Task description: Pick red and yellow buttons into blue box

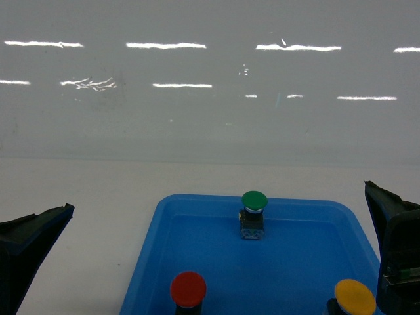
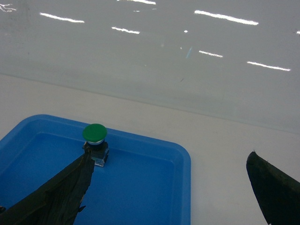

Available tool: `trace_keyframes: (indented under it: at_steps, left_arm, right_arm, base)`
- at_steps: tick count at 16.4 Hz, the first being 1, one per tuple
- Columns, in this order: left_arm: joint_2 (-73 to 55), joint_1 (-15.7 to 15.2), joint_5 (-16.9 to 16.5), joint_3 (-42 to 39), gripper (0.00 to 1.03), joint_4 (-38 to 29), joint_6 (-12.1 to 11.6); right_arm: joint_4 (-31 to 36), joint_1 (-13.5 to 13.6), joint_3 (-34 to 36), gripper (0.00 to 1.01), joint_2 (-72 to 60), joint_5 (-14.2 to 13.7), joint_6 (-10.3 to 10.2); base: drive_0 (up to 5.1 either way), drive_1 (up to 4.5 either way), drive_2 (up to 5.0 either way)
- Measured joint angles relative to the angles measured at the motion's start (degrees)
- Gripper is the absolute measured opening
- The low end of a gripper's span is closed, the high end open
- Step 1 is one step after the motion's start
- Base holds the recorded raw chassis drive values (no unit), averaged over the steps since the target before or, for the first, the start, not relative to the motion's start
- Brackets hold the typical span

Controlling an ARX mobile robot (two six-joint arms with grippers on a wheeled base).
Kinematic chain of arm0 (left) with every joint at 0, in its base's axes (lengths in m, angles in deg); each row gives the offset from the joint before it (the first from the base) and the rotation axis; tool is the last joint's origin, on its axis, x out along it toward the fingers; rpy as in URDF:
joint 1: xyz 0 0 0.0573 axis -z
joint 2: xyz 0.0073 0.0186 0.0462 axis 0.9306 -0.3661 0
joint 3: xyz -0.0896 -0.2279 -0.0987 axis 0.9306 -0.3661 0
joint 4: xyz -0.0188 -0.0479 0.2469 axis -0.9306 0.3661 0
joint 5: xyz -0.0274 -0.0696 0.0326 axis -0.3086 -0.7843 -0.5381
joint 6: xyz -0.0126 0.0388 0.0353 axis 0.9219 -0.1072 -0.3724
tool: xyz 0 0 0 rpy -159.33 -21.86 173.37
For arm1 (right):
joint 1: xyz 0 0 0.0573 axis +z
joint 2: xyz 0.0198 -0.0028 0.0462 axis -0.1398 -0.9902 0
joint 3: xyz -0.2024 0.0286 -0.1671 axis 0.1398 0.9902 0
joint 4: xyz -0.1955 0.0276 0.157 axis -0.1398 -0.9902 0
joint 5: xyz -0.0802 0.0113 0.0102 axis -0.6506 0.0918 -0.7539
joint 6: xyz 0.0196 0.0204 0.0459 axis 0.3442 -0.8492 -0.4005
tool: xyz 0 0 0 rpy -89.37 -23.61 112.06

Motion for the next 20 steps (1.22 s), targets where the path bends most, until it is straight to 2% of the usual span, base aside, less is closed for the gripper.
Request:
trace_keyframes:
  at_steps: [1, 3, 5, 7, 9, 10, 15, 20]
  left_arm:
    - [0.00, 0.00, 0.00, 0.00, 0.98, 0.00, 0.00]
    - [0.00, 0.00, 0.02, 0.00, 0.98, 0.00, 0.00]
    - [0.00, 0.00, 0.02, 0.00, 0.98, 0.00, 0.00]
    - [0.00, 0.00, 0.00, 0.00, 0.98, 0.00, 0.00]
    - [0.00, 0.00, 0.02, 0.00, 0.98, 0.02, 0.00]
    - [0.00, 0.00, 0.02, 0.00, 0.98, 0.00, 0.00]
    - [0.00, 0.00, 0.02, 0.00, 0.98, 0.00, 0.00]
    - [0.00, 0.00, 0.02, 0.00, 0.98, 0.00, 0.00]
  right_arm:
    - [0.94, -0.55, 0.24, 0.98, -0.26, 0.26, -0.02]
    - [1.86, -4.57, 1.44, 0.98, -2.25, 3.34, -0.85]
    - [1.33, -9.31, 1.90, 0.98, -3.72, 8.17, -1.70]
    - [1.03, -11.37, 0.42, 0.98, -6.49, 12.48, -1.70]
    - [-0.79, -11.21, -2.80, 0.98, -11.39, 16.70, -1.66]
    - [-1.44, -10.71, -4.44, 0.98, -13.53, 17.51, -1.40]
    - [-4.26, -9.66, -12.68, 0.98, -23.58, 19.74, 1.20]
    - [-3.82, -8.48, -14.60, 0.98, -34.32, 21.53, 1.70]
  base:
    - [0.0, 0.00, 0.0]
    - [0.0, 0.00, 0.0]
    - [0.0, 0.00, 0.0]
    - [0.0, 0.00, 0.0]
    - [0.0, 0.00, 0.0]
    - [0.0, 0.00, 0.0]
    - [0.0, 0.00, 0.0]
    - [0.0, 0.00, 0.0]
